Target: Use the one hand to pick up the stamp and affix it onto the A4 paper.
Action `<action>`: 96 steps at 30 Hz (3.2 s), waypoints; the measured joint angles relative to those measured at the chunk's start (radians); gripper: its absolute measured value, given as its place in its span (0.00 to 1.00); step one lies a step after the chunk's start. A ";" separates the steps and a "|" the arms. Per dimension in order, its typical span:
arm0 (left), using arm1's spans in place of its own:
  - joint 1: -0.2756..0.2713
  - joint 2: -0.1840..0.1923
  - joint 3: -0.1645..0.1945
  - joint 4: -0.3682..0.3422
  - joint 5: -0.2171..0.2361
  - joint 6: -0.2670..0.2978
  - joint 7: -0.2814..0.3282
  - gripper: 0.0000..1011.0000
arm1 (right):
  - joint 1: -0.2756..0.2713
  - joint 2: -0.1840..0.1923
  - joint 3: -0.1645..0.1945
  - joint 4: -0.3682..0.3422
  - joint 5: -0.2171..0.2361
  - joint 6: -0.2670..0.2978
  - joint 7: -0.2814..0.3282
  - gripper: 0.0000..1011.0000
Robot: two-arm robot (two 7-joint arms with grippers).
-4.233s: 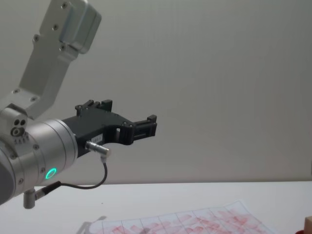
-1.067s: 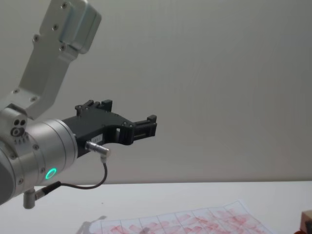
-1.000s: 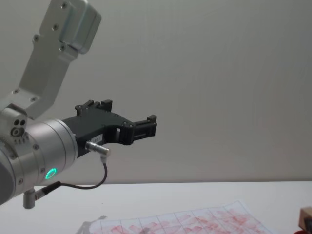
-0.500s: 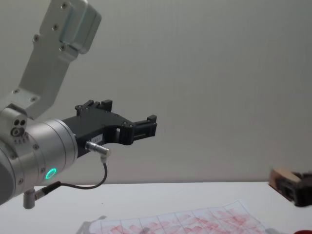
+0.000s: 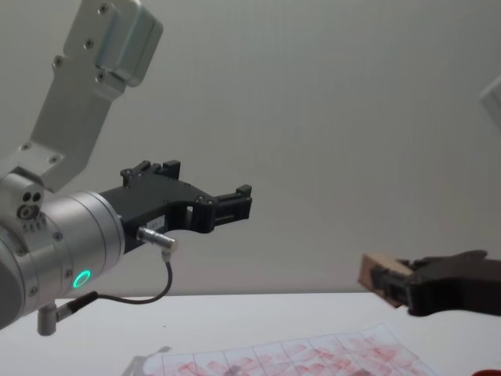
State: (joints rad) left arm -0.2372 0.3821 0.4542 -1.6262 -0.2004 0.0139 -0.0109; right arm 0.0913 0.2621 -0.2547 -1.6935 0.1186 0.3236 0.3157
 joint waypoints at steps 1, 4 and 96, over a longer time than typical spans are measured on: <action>0.000 0.000 0.000 0.000 0.000 0.000 0.000 0.99 | 0.005 -0.004 -0.004 0.005 0.004 0.006 0.017 0.21; 0.000 0.000 0.000 0.000 0.000 0.000 0.000 0.99 | 0.009 -0.007 -0.008 0.010 0.012 0.018 0.038 0.21; 0.000 0.000 0.000 0.000 0.000 0.000 0.000 0.99 | -0.122 0.092 0.056 -0.112 0.144 0.104 -0.180 0.21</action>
State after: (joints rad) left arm -0.2372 0.3821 0.4542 -1.6262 -0.2004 0.0139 -0.0109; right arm -0.0304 0.3541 -0.1988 -1.8052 0.2627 0.4276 0.1361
